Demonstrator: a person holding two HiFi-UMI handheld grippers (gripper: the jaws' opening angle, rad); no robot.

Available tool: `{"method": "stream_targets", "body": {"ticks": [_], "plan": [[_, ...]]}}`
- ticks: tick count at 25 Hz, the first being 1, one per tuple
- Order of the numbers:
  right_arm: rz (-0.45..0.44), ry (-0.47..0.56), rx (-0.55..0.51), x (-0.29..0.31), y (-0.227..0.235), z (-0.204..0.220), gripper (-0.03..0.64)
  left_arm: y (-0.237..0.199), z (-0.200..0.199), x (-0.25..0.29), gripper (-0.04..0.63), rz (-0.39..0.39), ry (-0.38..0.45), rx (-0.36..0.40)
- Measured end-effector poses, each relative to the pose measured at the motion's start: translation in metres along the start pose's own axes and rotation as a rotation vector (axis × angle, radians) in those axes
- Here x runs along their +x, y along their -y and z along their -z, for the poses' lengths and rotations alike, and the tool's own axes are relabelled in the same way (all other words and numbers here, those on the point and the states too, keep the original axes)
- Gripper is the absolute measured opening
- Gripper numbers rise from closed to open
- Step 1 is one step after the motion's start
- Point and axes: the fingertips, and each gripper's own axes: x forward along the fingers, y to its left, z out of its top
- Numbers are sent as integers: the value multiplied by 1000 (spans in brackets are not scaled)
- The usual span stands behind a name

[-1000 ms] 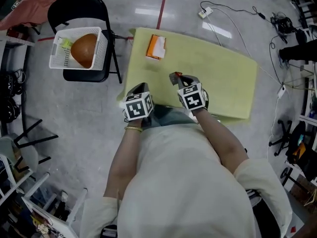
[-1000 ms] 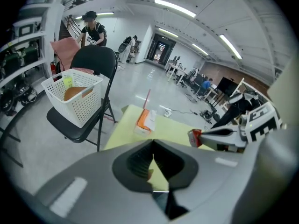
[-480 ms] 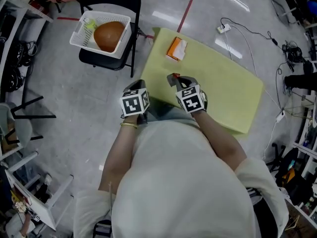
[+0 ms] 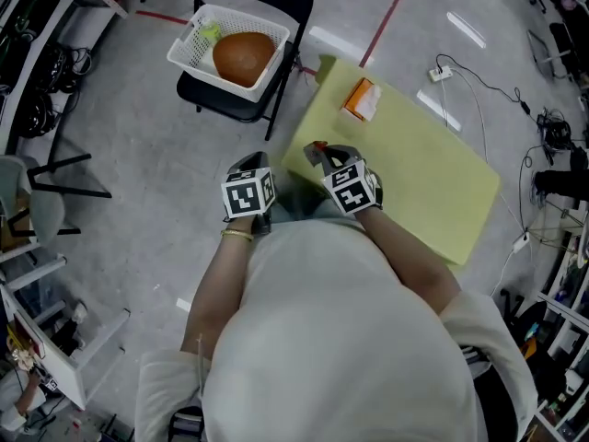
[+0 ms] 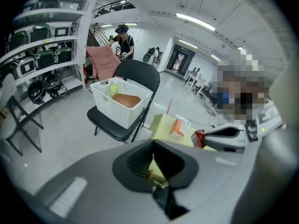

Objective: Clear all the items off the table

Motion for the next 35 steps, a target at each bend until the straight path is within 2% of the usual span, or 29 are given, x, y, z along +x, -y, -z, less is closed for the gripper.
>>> {"method": "stream_targets", "body": {"ticks": [11, 21, 35], "plan": [[-57, 16, -45, 45, -58, -65, 6, -98, -3, -26, 9, -58, 19, -93], [-57, 26, 5, 79, -98, -118, 6, -172, -10, -38, 9, -82, 17, -122], [-56, 47, 67, 95, -100, -157, 6, -190, -39, -34, 9, -63, 44, -162]]}}
